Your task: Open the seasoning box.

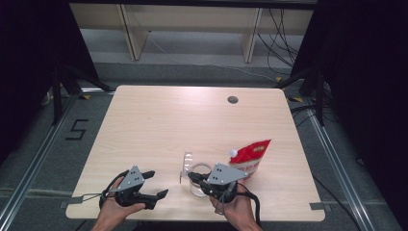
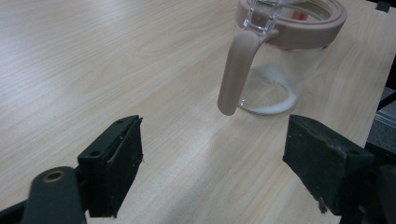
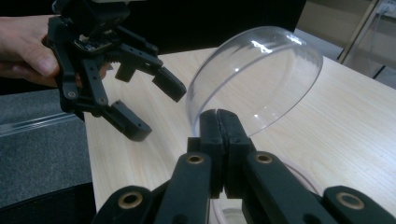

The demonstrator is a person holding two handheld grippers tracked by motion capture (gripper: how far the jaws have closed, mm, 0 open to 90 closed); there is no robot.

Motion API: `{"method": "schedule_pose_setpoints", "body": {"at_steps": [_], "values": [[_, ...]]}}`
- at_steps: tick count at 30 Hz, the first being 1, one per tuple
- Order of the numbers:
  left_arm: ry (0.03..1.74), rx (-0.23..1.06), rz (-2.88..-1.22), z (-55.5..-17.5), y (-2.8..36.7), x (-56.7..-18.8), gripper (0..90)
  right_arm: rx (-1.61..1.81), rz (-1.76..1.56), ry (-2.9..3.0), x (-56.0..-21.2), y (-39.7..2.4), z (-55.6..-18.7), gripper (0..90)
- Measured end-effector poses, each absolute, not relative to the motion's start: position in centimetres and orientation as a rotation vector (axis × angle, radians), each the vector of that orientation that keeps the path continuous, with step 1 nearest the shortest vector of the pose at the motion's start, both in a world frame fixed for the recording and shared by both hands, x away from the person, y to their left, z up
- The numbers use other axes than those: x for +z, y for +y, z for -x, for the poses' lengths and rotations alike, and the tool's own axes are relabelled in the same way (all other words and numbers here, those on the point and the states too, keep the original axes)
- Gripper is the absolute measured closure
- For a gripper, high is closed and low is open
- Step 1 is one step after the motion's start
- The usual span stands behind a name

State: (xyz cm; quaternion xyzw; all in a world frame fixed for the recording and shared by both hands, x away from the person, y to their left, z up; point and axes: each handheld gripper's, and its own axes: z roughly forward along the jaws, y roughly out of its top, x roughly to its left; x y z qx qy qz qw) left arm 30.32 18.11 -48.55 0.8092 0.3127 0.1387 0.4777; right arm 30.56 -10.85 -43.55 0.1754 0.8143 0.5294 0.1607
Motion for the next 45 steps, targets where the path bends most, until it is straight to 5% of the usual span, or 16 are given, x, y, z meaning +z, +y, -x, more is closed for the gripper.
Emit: {"method": "schedule_pose_setpoints", "body": {"at_steps": [10, 17, 33, 42, 45], "values": [[0.763, 0.335, -1.979, -30.5, 18.0, -49.0, 16.8, 1.567, -0.458, 2.329, -43.4, -11.6, -30.3, 85.6], [0.78, 0.298, -1.95, -30.6, 17.8, -49.4, 15.7, 1.559, -0.521, 2.291, -43.4, -16.6, -29.0, 75.9], [0.763, 0.303, -1.96, -30.7, 17.6, -49.6, 15.4, 1.487, -0.73, 2.211, -45.8, -27.7, -29.8, 44.2], [0.754, 0.291, -1.97, -30.7, 17.4, -49.7, 15.4, 1.41, -0.836, 2.22, -47.1, -29.3, -31.2, 30.5], [0.743, 0.299, -1.981, -30.7, 17.4, -49.7, 15.4, 1.412, -0.846, 2.202, -47.6, -30.4, -32.4, 20.0]]}}
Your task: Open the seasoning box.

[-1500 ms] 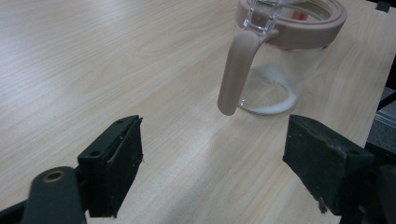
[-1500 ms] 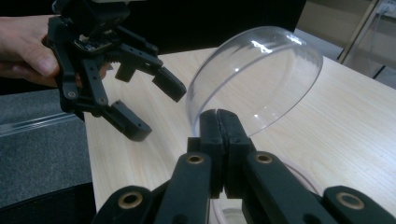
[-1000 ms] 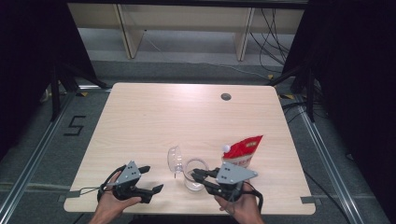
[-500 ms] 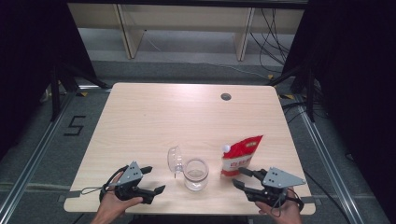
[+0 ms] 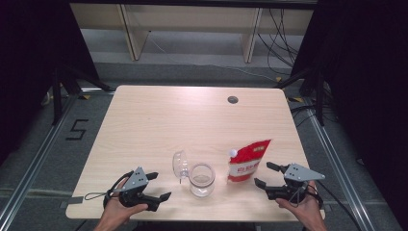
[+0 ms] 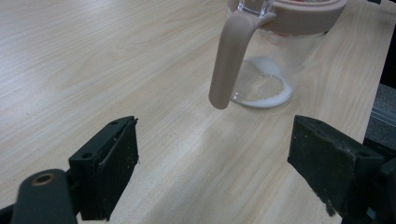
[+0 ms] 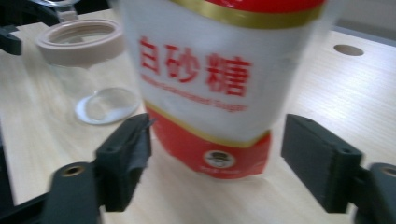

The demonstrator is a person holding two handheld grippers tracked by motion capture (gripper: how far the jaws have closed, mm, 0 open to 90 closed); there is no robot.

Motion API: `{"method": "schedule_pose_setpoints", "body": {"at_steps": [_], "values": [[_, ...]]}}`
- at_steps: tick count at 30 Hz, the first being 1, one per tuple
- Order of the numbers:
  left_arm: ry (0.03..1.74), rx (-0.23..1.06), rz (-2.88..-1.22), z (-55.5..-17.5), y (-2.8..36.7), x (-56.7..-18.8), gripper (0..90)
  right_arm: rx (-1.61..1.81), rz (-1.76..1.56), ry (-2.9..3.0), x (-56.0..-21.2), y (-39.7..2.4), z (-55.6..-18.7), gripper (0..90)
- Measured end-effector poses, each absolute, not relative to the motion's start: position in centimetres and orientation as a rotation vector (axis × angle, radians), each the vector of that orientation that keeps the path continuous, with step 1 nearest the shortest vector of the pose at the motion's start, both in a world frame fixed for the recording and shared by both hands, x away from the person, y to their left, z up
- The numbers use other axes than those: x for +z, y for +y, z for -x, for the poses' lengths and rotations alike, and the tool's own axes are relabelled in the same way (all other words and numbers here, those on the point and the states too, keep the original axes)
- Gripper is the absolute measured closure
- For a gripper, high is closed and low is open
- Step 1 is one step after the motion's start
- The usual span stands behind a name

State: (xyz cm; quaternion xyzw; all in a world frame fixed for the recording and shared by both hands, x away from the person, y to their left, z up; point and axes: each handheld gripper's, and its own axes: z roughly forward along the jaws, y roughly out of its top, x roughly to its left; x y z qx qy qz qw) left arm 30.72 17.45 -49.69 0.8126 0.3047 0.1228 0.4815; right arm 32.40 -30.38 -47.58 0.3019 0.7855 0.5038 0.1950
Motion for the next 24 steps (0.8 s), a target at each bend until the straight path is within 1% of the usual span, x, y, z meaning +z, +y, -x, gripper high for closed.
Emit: {"method": "schedule_pose_setpoints", "body": {"at_steps": [1, 2, 3, 4, 6, 9, 10, 12, 14, 15, 17, 18, 22, 24], "values": [[0.728, 0.307, -1.989, -30.8, 17.5, -49.7, 15.4, 1.412, -0.846, 2.202, -47.6, -30.4, -32.4, 20.0], [0.727, 0.302, -1.99, -30.9, 17.5, -49.7, 15.4, 1.419, -0.843, 2.196, -47.8, -30.5, -32.7, 18.1], [0.747, 0.296, -1.979, -30.8, 17.3, -49.8, 15.5, 1.428, -0.867, 2.218, -47.8, -30.6, -33.0, 17.3], [0.746, 0.29, -1.985, -30.8, 17.4, -49.8, 15.4, 1.423, -0.842, 2.209, -47.9, -30.7, -33.3, 17.4], [0.749, 0.289, -1.981, -30.8, 17.2, -49.9, 15.4, 1.426, -0.798, 2.215, -48.0, -30.7, -33.9, 20.5], [0.743, 0.291, -1.966, -30.8, 17.1, -50.1, 15.4, 1.441, -0.756, 2.232, -48.0, -30.4, -34.6, 19.5], [0.747, 0.296, -1.988, -30.7, 17.2, -49.9, 15.4, 1.434, -0.738, 2.238, -47.9, -30.3, -34.8, 19.3], [0.748, 0.296, -1.987, -30.7, 17.2, -49.9, 15.4, 1.438, -0.72, 2.241, -47.9, -30.4, -35.3, 16.7], [0.746, 0.289, -1.99, -30.7, 17.2, -49.9, 15.4, 1.477, -0.707, 2.255, -48.0, -30.2, -35.7, 16.8], [0.732, 0.31, -2.026, -30.8, 17.4, -49.9, 15.4, 1.487, -0.704, 2.273, -48.0, -30.0, -35.9, 16.7], [0.732, 0.311, -2.025, -30.8, 17.4, -49.9, 15.4, 1.5, -0.673, 2.268, -48.0, -29.8, -36.1, 17.0], [0.746, 0.29, -1.986, -30.7, 17.1, -50.0, 15.5, 1.528, -0.649, 2.268, -48.0, -29.6, -36.5, 17.4], [0.729, 0.311, -2.024, -30.8, 17.3, -50.0, 15.4, 1.539, -0.592, 2.294, -48.2, -29.3, -37.4, 16.7], [0.745, 0.29, -1.992, -30.7, 17.1, -50.0, 15.4, 1.56, -0.592, 2.3, -48.1, -29.0, -37.6, 17.6]]}}
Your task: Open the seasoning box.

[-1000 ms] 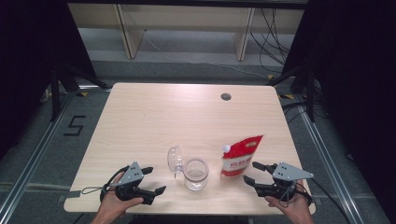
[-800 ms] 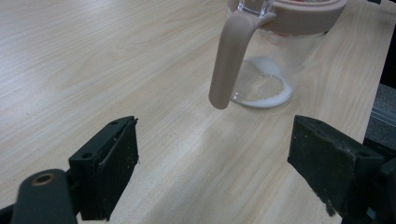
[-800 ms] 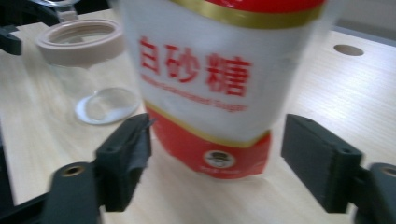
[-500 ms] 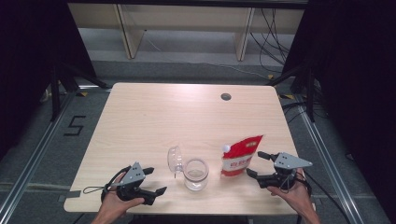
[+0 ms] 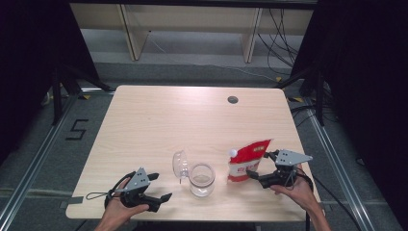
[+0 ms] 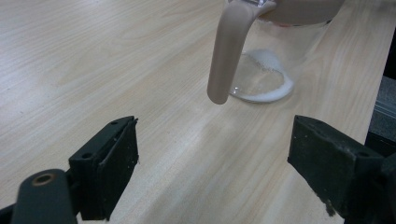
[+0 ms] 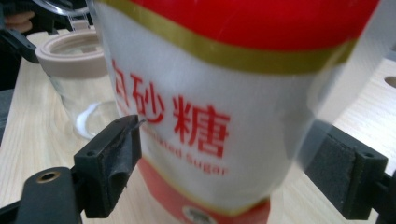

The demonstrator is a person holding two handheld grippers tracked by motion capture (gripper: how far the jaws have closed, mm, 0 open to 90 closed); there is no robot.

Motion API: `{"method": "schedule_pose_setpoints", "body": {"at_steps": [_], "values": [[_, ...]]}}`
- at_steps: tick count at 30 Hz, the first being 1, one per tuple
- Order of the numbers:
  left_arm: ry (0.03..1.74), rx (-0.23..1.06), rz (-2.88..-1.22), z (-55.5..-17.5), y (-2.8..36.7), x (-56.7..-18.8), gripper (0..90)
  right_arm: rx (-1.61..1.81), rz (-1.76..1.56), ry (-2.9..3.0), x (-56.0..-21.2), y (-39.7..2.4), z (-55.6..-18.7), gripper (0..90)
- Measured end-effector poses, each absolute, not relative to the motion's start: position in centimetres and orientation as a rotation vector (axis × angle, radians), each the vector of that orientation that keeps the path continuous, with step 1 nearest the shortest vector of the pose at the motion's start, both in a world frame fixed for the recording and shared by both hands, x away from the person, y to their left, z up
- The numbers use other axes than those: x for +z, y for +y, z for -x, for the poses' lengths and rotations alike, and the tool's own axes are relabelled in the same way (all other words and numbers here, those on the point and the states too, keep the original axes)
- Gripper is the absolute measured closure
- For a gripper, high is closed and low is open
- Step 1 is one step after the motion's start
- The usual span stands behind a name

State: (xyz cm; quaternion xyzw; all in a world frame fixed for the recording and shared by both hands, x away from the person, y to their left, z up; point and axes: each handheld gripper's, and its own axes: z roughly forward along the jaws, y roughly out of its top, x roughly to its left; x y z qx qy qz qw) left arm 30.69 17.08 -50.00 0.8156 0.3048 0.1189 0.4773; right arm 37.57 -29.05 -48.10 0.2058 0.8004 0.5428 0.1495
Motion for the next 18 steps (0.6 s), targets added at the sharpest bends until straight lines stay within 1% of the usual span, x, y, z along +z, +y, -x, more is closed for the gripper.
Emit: {"method": "schedule_pose_setpoints", "body": {"at_steps": [3, 5, 7, 11, 13, 18], "values": [[0.739, 0.288, -2.001, -30.7, 17.1, -50.0, 15.4, 1.564, -0.564, 2.309, -48.1, -28.9, -37.8, 17.5], [0.738, 0.289, -1.998, -30.7, 17.1, -50.0, 15.5, 1.564, -0.561, 2.312, -48.1, -28.9, -37.8, 19.2], [0.728, 0.294, -2.007, -30.7, 17.1, -49.9, 15.5, 1.567, -0.571, 2.314, -48.1, -29.0, -37.6, 23.7], [0.727, 0.3, -2.01, -30.7, 17.1, -49.9, 15.6, 1.574, -0.596, 2.283, -48.1, -29.3, -36.8, 35.7], [0.728, 0.299, -2.01, -30.7, 17.1, -50.0, 15.7, 1.576, -0.617, 2.268, -48.2, -29.4, -36.4, 39.3], [0.733, 0.296, -2.008, -30.6, 17.1, -49.9, 15.9, 1.51, -0.658, 2.259, -47.9, -29.2, -35.3, 44.7]]}}
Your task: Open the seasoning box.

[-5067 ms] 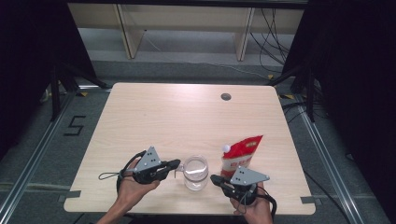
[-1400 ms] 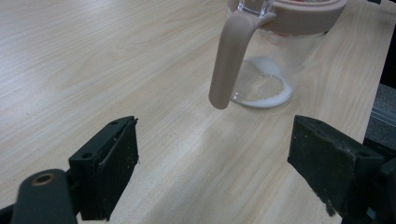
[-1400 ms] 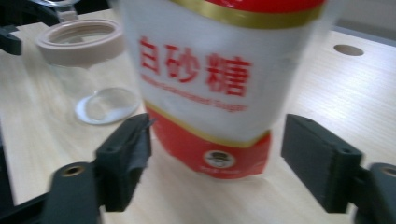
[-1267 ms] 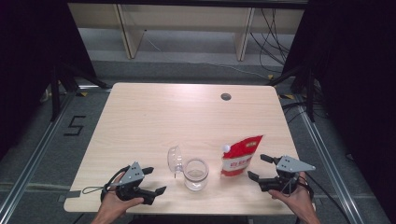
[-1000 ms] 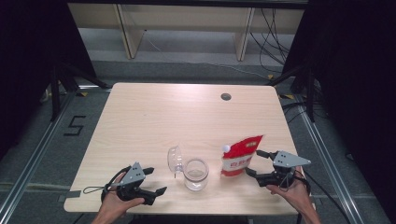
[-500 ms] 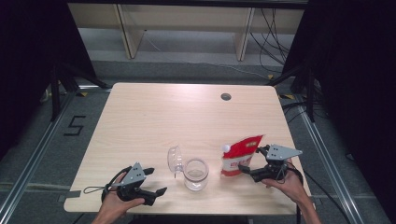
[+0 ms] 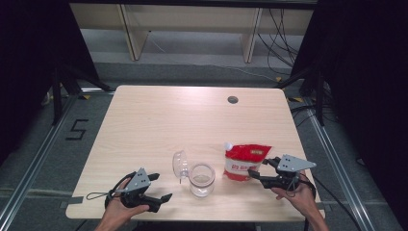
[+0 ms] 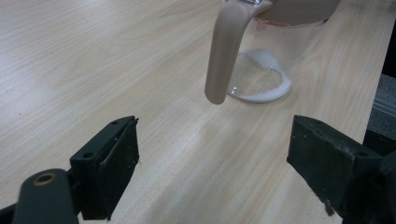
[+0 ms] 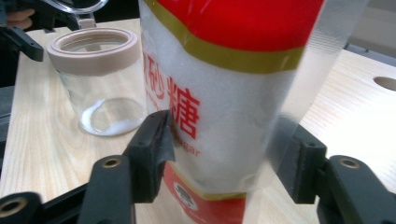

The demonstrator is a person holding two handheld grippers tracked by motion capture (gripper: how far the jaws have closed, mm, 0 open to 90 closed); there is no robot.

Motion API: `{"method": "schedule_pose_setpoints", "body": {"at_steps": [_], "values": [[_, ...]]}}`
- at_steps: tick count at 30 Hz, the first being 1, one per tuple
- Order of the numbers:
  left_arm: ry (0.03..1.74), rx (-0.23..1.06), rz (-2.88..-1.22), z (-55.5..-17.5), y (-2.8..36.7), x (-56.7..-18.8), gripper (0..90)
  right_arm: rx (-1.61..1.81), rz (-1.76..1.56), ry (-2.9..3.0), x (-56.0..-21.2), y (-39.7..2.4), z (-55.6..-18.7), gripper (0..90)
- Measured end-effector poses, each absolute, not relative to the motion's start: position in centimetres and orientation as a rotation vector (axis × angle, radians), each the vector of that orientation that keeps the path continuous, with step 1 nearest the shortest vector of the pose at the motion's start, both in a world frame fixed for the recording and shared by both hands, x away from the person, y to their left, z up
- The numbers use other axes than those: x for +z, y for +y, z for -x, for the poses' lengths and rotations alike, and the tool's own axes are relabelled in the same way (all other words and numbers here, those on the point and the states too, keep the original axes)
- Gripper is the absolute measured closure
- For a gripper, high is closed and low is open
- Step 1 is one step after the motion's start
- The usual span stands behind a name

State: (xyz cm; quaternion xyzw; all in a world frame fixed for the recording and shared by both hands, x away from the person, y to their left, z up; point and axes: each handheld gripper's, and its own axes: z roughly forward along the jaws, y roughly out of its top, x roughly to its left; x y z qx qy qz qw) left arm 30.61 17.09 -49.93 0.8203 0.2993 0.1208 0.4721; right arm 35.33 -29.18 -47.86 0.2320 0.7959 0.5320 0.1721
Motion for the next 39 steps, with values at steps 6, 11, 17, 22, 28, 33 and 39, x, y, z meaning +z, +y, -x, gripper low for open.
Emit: {"method": "schedule_pose_setpoints", "body": {"at_steps": [6, 11, 17, 22, 28, 33, 39], "values": [[0.735, 0.298, -2.009, -30.6, 17.1, -49.9, 16.0, 1.469, -0.752, 2.194, -48.0, -28.5, -33.8, 46.2], [0.7, 0.321, -2.038, -30.8, 17.2, -49.9, 15.9, 1.42, -0.846, 2.129, -48.0, -27.7, -32.3, 46.8], [0.74, 0.303, -2.009, -30.6, 17.1, -49.9, 16.0, 1.382, -0.98, 2.049, -48.1, -26.2, -30.6, 47.2], [0.732, 0.307, -2.012, -30.6, 17.1, -49.9, 15.9, 1.377, -0.942, 2.027, -48.1, -26.1, -30.4, 41.9], [0.696, 0.329, -2.046, -30.8, 17.3, -49.9, 16.0, 1.558, -0.793, 2.088, -48.8, -26.6, -32.4, 30.9], [0.714, 0.309, -2.01, -30.8, 17.0, -50.0, 15.9, 1.591, -0.706, 2.105, -49.2, -26.5, -33.8, 34.1], [0.737, 0.301, -2.009, -30.6, 17.1, -49.9, 15.9, 1.599, -0.683, 2.081, -49.3, -26.1, -34.2, 42.6]]}}
